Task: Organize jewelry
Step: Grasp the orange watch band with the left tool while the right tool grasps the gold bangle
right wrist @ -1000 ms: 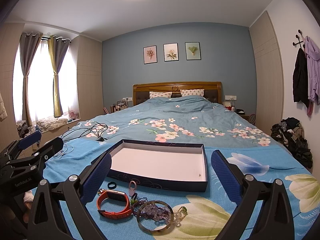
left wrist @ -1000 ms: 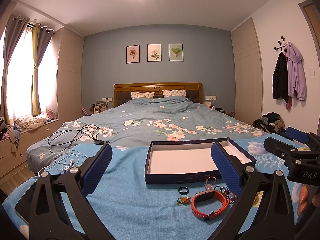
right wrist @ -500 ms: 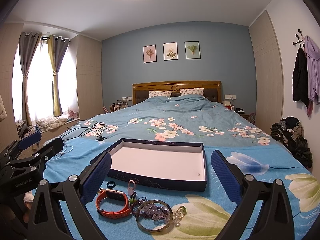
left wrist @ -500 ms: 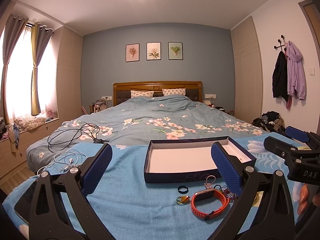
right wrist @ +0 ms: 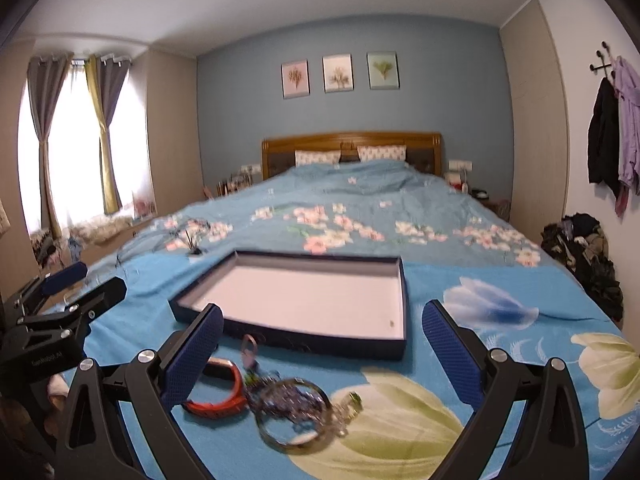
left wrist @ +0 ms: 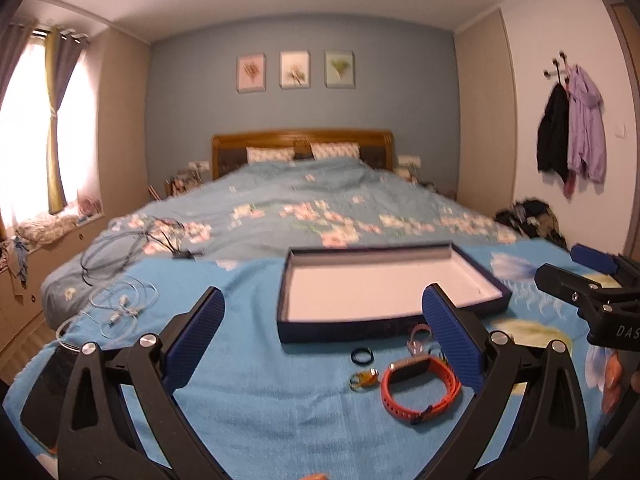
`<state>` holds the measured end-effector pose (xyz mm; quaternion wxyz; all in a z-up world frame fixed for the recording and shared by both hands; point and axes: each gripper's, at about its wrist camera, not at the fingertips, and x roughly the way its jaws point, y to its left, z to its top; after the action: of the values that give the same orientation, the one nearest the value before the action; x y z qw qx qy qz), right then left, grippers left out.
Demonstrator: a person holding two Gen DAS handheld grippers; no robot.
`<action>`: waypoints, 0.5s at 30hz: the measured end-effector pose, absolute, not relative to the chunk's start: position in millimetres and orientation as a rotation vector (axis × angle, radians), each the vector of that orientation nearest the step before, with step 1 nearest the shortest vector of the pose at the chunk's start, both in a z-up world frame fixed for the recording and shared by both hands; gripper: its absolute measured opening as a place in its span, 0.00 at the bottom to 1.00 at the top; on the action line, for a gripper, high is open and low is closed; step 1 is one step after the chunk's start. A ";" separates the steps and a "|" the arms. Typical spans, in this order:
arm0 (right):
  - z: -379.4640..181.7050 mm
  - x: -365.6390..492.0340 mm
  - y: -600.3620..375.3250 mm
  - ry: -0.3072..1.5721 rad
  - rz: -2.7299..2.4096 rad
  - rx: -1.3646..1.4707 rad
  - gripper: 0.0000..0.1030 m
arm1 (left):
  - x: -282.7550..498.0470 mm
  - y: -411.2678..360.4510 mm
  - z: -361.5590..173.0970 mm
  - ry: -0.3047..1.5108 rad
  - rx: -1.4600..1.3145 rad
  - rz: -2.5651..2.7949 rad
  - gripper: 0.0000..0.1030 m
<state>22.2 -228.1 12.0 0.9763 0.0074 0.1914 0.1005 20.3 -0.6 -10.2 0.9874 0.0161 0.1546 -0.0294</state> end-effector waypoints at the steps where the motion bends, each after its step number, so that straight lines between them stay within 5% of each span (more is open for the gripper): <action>1: 9.1 26.2 -229.1 0.418 0.202 0.009 0.93 | 25.1 -0.6 -11.8 0.335 0.037 -0.068 0.94; 4: -0.5 37.8 -231.6 0.511 0.202 -0.017 0.92 | 41.5 -7.1 -18.9 0.417 0.078 -0.099 0.94; 12: -28.0 52.3 -241.8 0.711 0.287 0.022 0.44 | 75.7 -11.3 -40.1 0.599 0.103 -0.201 0.87; 15: -33.0 49.8 -236.0 0.748 0.327 -0.007 0.36 | 82.8 -12.9 -49.8 0.644 0.087 -0.243 0.79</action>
<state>49.8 -236.0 -33.0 0.9179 -0.0035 0.3635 0.1592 82.8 -12.9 -49.8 0.9404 0.0429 0.3156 -0.1190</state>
